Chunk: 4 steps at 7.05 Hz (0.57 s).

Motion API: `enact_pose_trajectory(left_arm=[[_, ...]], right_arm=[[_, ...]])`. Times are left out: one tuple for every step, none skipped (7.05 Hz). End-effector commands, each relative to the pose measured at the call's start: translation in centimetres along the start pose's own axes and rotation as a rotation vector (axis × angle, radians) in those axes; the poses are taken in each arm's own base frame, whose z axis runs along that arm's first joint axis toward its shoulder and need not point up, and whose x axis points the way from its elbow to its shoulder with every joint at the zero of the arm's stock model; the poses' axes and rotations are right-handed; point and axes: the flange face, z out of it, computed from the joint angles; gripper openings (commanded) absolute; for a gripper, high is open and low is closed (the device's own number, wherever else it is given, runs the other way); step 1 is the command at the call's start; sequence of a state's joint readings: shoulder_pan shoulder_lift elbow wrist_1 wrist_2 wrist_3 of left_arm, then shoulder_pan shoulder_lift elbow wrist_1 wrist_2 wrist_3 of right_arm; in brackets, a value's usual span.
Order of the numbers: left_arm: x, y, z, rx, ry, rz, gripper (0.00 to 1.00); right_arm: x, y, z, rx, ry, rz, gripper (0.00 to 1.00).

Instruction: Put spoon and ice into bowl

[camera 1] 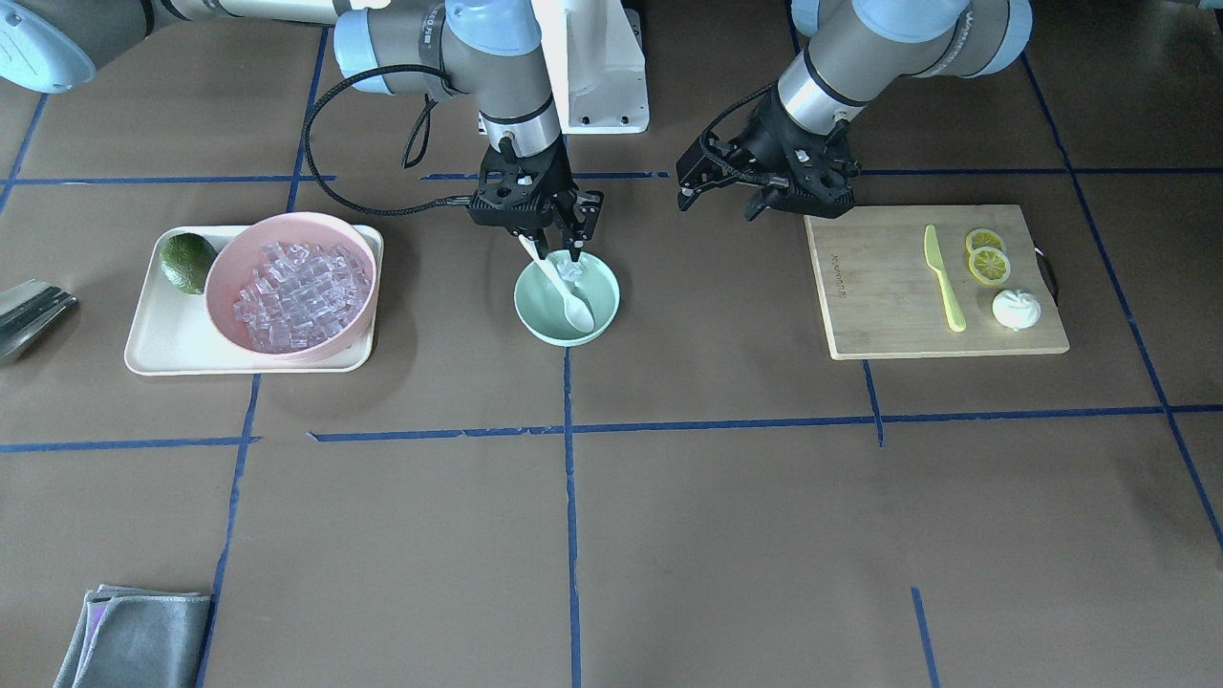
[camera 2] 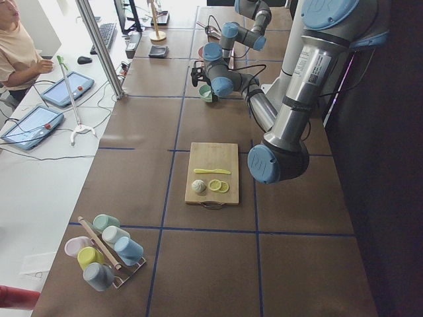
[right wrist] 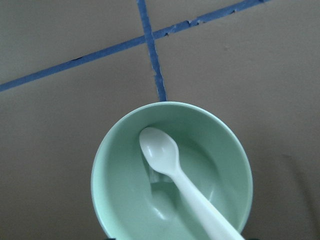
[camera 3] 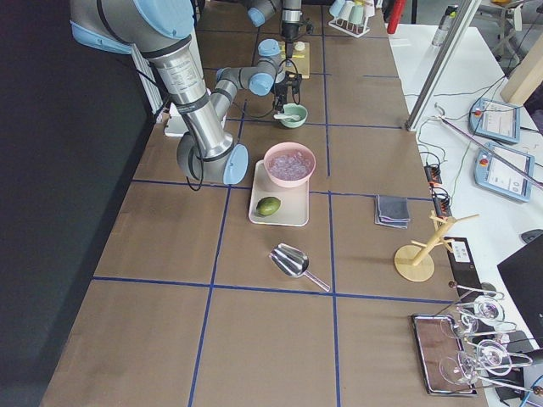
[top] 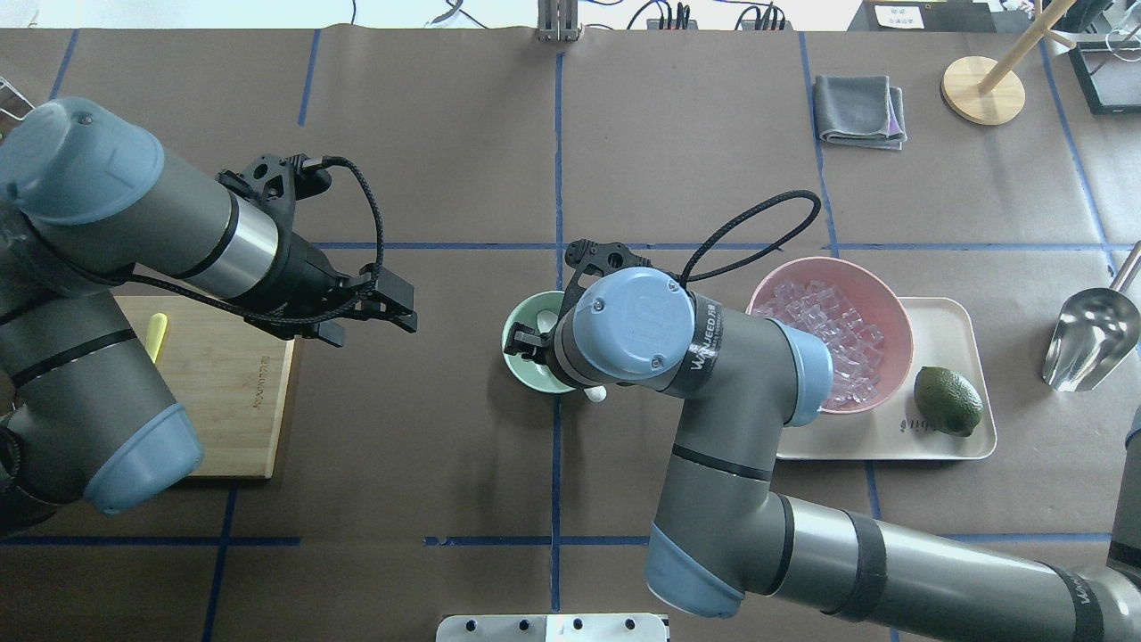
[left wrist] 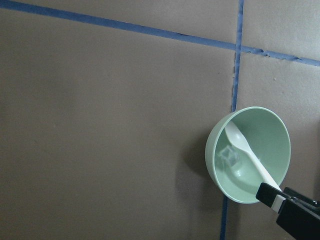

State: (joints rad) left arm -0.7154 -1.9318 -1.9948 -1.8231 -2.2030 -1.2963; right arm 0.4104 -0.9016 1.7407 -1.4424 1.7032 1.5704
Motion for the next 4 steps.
enact_pose_trajectory(left_arm=[[-5.9,0.9,-2.7,0.020,-0.042,0.059,0.92],[-9.9,0.3,-4.1,0.006,-0.071,0.099,0.92],[-14.4,-0.6,-6.5,-0.019,-0.081,0.136,0.92],[-19.5,-1.4,-8.9,-0.033,-0.092,0.194,0.92]], right_arm=[[8.4,-4.6,-5.8,-0.051,-0.017,0.028,1.00],[13.7,-8.7,-9.5,-0.084,-0.018,0.008,1.00],[19.3,-12.2,-12.2,-0.104,-0.003,-0.021,1.00],[25.3,-15.7,-15.3,-0.115,0.005,-0.062,1.00]])
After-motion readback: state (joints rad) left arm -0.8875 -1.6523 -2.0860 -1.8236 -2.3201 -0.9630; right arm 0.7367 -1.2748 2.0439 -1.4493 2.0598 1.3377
